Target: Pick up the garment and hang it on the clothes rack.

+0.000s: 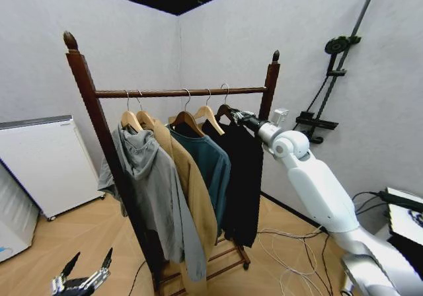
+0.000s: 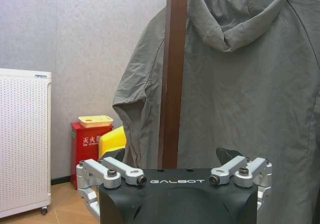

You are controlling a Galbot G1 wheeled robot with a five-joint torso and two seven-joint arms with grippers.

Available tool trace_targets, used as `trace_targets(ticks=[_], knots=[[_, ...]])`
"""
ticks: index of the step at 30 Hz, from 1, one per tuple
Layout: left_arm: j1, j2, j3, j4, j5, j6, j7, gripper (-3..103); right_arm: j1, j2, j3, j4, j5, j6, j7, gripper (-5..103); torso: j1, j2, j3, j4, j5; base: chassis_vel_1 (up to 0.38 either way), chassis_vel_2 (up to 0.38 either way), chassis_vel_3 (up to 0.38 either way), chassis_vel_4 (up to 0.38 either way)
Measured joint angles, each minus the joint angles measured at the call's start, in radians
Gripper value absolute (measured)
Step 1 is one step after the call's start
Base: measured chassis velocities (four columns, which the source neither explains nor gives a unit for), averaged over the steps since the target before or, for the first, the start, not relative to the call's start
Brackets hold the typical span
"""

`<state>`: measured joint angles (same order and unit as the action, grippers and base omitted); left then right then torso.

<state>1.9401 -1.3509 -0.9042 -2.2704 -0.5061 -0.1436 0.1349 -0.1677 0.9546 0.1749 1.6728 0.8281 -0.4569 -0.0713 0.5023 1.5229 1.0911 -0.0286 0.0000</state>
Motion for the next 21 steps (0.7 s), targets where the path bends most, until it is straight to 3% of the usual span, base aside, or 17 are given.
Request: trace_targets(ticks=[6, 8, 12, 16, 17, 20, 21], knots=[[0.000, 0.000, 0.000, 0.000, 0.000, 0.000, 0.000, 100, -0.053, -0.026, 0.047, 0.090, 0.017, -0.005, 0.037, 25, 0.000, 0.000, 0.000, 0.0001, -0.0003, 0.000, 0.000, 0.000, 0.000], [0.000, 0.000, 0.000, 0.000, 0.000, 0.000, 0.000, 100, -0.136, -0.050, 0.104, 0.158, 0.010, -0.012, 0.045, 37, 0.000, 0.000, 0.000, 0.0001, -0.0003, 0.000, 0.000, 0.000, 0.000], [0.000, 0.000, 0.000, 0.000, 0.000, 0.000, 0.000, 100, -0.228, -0.069, 0.154, 0.214, 0.009, -0.018, 0.054, 47, 0.000, 0.000, 0.000, -0.0004, 0.0005, 0.000, 0.000, 0.000, 0.000], [0.000, 0.000, 0.000, 0.000, 0.000, 0.000, 0.000, 100, -0.413, -0.096, 0.247, 0.362, 0.037, -0.027, 0.122, 63, 0.000, 0.000, 0.000, -0.0005, 0.0002, 0.000, 0.000, 0.000, 0.000], [0.000, 0.000, 0.000, 0.000, 0.000, 0.000, 0.000, 100, -0.413, -0.096, 0.247, 0.362, 0.037, -0.027, 0.122, 63, 0.000, 0.000, 0.000, -0.0005, 0.0002, 0.000, 0.000, 0.000, 0.000], [0.000, 0.000, 0.000, 0.000, 0.000, 0.000, 0.000, 100, -0.527, -0.096, 0.309, 0.481, 0.070, -0.074, 0.191, 80, 0.000, 0.000, 0.000, 0.0000, -0.0002, 0.000, 0.000, 0.000, 0.000], [0.000, 0.000, 0.000, 0.000, 0.000, 0.000, 0.000, 100, -0.527, -0.096, 0.309, 0.481, 0.070, -0.074, 0.191, 80, 0.000, 0.000, 0.000, 0.0000, -0.0002, 0.000, 0.000, 0.000, 0.000]])
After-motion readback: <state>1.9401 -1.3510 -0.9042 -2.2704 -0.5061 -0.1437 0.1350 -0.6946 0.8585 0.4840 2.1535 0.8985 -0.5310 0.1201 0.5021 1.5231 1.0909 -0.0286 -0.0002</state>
